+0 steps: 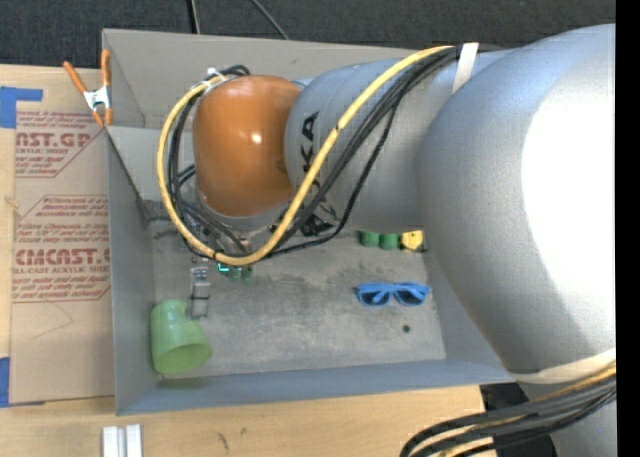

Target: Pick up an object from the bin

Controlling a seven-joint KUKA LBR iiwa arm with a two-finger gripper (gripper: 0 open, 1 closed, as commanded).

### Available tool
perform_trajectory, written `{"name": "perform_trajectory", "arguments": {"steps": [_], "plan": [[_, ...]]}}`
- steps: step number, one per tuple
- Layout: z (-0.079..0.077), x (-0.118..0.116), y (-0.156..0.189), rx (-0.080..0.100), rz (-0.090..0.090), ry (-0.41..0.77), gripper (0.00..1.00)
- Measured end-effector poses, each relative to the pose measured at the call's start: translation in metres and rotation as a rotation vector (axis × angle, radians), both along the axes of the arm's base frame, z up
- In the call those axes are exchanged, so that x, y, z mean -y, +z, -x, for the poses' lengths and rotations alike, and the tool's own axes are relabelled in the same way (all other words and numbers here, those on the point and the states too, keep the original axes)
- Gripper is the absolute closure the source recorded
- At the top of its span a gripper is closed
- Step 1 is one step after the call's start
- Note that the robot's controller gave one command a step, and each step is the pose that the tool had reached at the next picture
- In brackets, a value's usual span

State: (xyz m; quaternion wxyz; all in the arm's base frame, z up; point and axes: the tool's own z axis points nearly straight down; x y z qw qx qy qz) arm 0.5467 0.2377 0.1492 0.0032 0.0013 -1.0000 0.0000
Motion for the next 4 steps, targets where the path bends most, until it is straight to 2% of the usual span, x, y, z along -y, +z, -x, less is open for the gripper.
{"name": "perform_trajectory", "arguments": {"steps": [1, 2, 3, 4], "plan": [[0.038, 0.006, -0.077, 0.014, 0.009, 0.381, 0.0], [0.04, 0.006, -0.079, 0.007, 0.008, 0.38, 1.0], [0.02, 0.015, 0.062, 0.017, -0.003, 0.381, 1.0], [0.022, 0.015, 0.057, 0.009, -0.003, 0.382, 0.0]]}}
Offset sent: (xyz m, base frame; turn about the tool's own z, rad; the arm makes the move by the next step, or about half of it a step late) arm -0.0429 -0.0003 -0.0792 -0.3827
